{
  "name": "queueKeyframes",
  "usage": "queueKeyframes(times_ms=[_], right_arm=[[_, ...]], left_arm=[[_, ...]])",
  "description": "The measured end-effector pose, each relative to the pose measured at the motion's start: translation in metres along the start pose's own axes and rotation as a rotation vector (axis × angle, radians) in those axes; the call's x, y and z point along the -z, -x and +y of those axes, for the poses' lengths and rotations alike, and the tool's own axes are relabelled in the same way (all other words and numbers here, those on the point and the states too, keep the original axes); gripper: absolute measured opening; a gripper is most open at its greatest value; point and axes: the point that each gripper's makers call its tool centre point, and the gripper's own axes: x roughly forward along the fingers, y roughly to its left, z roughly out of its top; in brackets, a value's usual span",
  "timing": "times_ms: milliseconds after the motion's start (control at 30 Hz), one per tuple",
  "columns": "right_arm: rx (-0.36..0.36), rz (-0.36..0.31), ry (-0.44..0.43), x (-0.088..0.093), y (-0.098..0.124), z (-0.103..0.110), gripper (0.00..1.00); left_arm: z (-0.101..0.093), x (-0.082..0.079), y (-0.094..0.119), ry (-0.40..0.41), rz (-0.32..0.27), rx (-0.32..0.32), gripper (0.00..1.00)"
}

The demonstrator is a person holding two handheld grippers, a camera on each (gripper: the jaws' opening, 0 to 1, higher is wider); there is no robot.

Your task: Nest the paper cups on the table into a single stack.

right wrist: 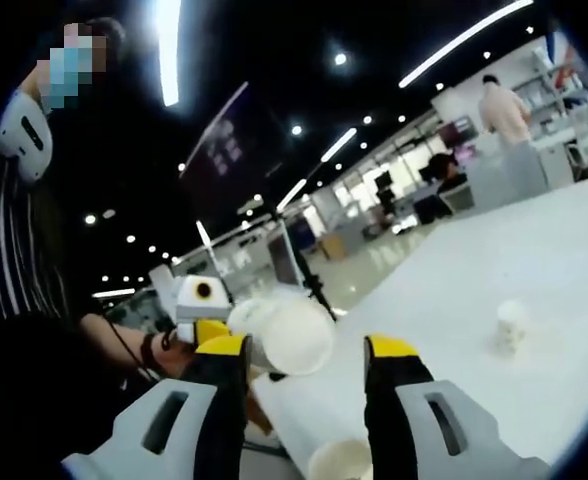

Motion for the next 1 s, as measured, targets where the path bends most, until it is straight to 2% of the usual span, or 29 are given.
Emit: queueKeyframes(times_ms=[133,433,567,633,733,867,933,1000], right_arm=[[0.036,-0.007,0.006,-0.002,0.005,-0.008,0.46],[0.085,-0.022,0.014,-0.006,0.016,-0.02,0.47],[0.124,-0.021,0.017,-0.005,0.021,-0.028,0.53],[0.162,-0.02,0.026,-0.005,0.026,-0.037,0.57],[0.182,-0.019,0.026,-0.004,0.03,-0.043,0.59],[0.232,-0.019,0.022,-0.006,0.035,-0.053,0.66],[0.259,-0.012,0.035,-0.006,0.038,-0.06,0.68],[0.288,-0.006,0.043,-0.005,0.041,-0.067,0.7]], left_arm=[[-0.001,0.001,0.001,-0.002,0.0,-0.003,0.0],[-0.001,0.004,0.003,0.004,0.013,-0.006,0.0],[0.0,0.004,0.004,-0.004,0.022,-0.011,0.0],[-0.001,0.004,0.004,-0.011,0.031,-0.01,0.0],[-0.004,0.005,0.004,-0.022,0.044,-0.009,0.0],[-0.008,0.003,0.005,-0.041,0.059,-0.004,0.0],[-0.011,0.001,0.005,-0.055,0.073,-0.002,0.0],[-0.012,0.001,0.006,-0.09,0.114,0.001,0.0]])
